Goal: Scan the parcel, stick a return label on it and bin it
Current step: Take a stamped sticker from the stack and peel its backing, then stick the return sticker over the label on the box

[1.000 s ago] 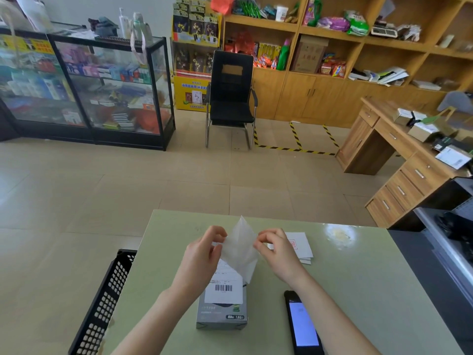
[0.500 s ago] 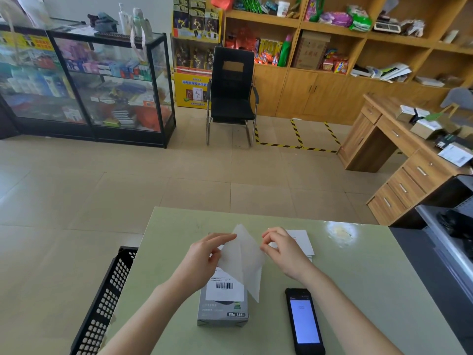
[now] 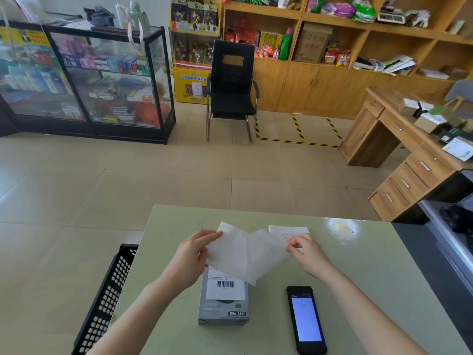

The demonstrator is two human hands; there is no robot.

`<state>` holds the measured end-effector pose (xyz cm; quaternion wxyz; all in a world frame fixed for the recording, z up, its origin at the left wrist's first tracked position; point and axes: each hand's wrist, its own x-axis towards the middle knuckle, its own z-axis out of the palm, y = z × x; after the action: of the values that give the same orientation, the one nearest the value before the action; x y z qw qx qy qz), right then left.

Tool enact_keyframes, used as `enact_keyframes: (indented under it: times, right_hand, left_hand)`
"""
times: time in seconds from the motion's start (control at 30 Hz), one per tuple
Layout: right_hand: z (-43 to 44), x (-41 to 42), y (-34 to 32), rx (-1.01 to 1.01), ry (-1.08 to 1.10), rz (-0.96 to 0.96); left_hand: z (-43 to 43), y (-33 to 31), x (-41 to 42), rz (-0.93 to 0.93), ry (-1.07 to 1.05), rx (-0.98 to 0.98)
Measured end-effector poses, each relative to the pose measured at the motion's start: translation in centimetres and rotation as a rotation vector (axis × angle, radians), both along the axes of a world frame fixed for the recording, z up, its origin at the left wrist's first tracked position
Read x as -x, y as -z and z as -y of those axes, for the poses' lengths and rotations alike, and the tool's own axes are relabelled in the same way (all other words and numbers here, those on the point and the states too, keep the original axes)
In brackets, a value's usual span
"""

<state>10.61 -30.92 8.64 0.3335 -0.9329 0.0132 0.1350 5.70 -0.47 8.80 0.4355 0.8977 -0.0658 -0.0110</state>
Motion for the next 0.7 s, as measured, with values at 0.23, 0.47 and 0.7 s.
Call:
enact_keyframes:
  times: [0.23, 0.47, 0.7]
  right_hand:
    - [3.2, -0.4, 2.8, 0.038, 0.184, -0.050]
    - [4.7, -0.3, 4.4, 0.074, 0.276, -0.050]
    - [4.4, 0.1, 5.3, 0.189, 0.248, -0.055]
  left_hand:
    - [-1.0, -0.2, -0.8, -0.013, -0.055, 0.025]
    - [-1.9, -0.9, -1.5, -0.011, -0.057, 0.000]
    - [-2.8, -1.8, -1.4, 0.009, -0.065, -0.035]
